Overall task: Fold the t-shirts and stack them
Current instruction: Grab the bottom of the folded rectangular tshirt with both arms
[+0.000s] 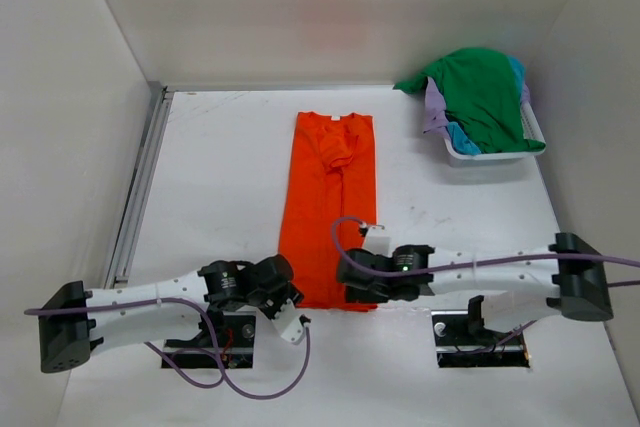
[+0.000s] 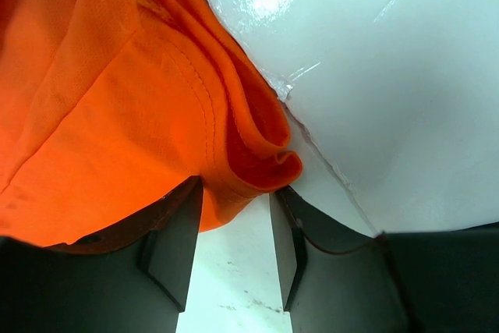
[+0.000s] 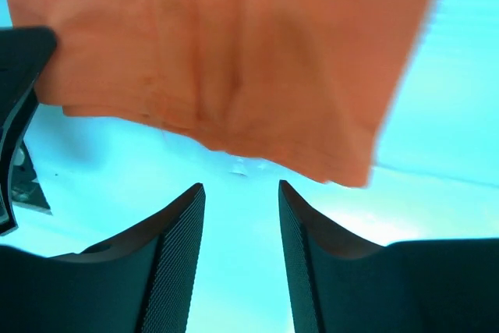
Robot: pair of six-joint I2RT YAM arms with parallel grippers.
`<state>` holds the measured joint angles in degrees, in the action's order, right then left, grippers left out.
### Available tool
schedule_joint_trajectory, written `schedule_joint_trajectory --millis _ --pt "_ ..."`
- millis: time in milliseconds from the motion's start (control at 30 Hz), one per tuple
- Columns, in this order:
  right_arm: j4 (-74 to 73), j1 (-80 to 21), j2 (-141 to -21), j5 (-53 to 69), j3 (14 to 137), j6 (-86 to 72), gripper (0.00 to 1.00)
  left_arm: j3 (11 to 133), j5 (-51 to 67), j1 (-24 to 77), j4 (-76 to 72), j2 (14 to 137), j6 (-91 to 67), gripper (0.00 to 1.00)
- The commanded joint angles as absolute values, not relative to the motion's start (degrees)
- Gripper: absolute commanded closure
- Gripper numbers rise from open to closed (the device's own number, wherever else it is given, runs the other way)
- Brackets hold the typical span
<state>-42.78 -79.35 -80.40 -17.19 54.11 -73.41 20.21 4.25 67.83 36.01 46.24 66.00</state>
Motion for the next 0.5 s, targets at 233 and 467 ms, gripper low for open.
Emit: schedule_joint_trajectory --millis 233,467 --pt "-39.1 -71.9 -69.4 -15.3 38.2 -78.2 0.42 22.5 5.5 70.2 34.4 47.9 64.9 0.71" --pt "-27.1 -70.3 -71.0 -11.2 34.8 -77.4 0.47 22.8 5.2 70.1 33.8 48.7 64.8 0.79"
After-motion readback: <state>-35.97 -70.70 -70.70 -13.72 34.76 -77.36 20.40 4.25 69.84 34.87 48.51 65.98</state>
